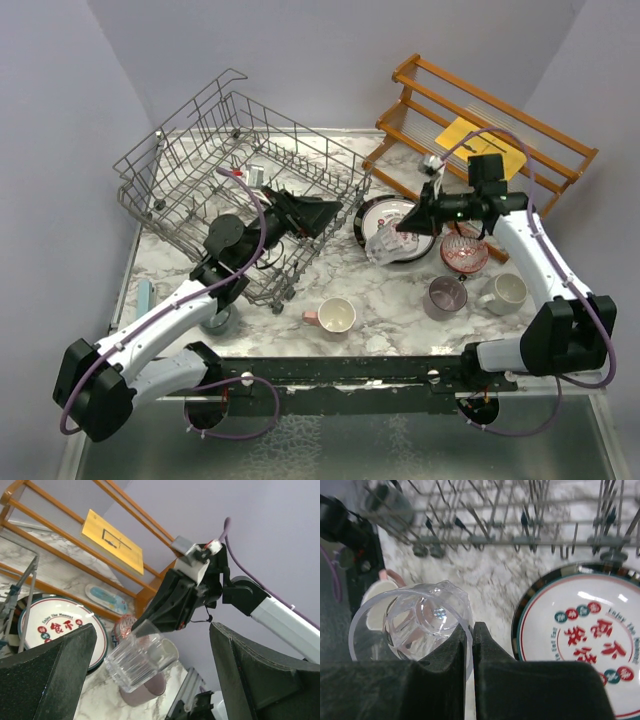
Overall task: Load the mixed dishes into the dish rack
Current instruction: Pick up the cup at the center of the board.
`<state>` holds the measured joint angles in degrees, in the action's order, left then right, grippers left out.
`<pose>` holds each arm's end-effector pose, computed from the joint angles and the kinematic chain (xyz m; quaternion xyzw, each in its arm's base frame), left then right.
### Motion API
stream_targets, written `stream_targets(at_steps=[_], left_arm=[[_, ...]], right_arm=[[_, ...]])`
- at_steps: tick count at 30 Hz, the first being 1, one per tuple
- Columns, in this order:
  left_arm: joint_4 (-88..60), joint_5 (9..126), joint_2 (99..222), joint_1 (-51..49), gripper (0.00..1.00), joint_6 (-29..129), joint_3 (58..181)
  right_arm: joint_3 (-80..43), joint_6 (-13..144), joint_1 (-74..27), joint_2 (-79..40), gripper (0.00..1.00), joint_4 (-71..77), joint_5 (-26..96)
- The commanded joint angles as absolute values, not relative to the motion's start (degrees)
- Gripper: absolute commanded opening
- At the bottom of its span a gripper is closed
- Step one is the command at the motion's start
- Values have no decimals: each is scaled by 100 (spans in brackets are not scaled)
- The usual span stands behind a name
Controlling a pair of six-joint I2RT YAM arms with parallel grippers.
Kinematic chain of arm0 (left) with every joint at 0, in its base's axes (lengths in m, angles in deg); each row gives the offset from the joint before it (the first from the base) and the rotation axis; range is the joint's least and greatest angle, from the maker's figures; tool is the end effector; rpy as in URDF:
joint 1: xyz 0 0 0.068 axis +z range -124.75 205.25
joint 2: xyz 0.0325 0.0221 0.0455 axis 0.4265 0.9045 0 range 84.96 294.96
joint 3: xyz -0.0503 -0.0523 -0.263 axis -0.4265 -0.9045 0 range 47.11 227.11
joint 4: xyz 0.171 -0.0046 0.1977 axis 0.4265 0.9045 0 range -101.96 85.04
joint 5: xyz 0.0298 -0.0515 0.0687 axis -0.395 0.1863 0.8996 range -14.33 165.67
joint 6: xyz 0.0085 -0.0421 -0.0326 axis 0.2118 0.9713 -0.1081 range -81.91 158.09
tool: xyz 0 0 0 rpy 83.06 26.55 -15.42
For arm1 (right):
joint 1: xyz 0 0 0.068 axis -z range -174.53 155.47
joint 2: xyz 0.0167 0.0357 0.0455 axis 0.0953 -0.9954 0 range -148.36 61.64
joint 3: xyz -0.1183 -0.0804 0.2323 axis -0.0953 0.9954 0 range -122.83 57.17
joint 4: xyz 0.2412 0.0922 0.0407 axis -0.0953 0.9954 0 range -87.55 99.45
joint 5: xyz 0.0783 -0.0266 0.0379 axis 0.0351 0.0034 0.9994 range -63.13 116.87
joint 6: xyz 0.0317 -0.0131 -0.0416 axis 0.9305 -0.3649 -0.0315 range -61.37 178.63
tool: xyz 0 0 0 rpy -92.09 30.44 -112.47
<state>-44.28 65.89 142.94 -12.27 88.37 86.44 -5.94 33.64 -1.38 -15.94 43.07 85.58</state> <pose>0.1845 -0.1493 0.3416 -0.0019 0.6193 -0.5811 0.5280 0.2628 0.0622 0.2923 -0.3695 0.7592 0.4206 0.3319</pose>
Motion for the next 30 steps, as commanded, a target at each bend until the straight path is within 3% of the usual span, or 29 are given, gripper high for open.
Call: stream_targets(at_steps=[1,6,16,19,30], left_arm=[[-4858,6787,14432,-1140,99,9377,9101],[-5003,6706,14633,-759,99,9917,9537],[-6394,6187,15536,-244,99,11653,9966],[-6367,6346,15721,-318,99,11856,9976],[-7180,7544,16511,-1217,98,12413,9865]], right_arm=[[-1589,4365,97,-1758,1,4315,10222],[-1807,6684,324,-1788,1,2691,10878],[-764,12739,497,-2036,1,-3072,10599],[-700,13544,546,-2238,1,-3607,10404],[-819,14177,551,-2516,1,-3289,9793]])
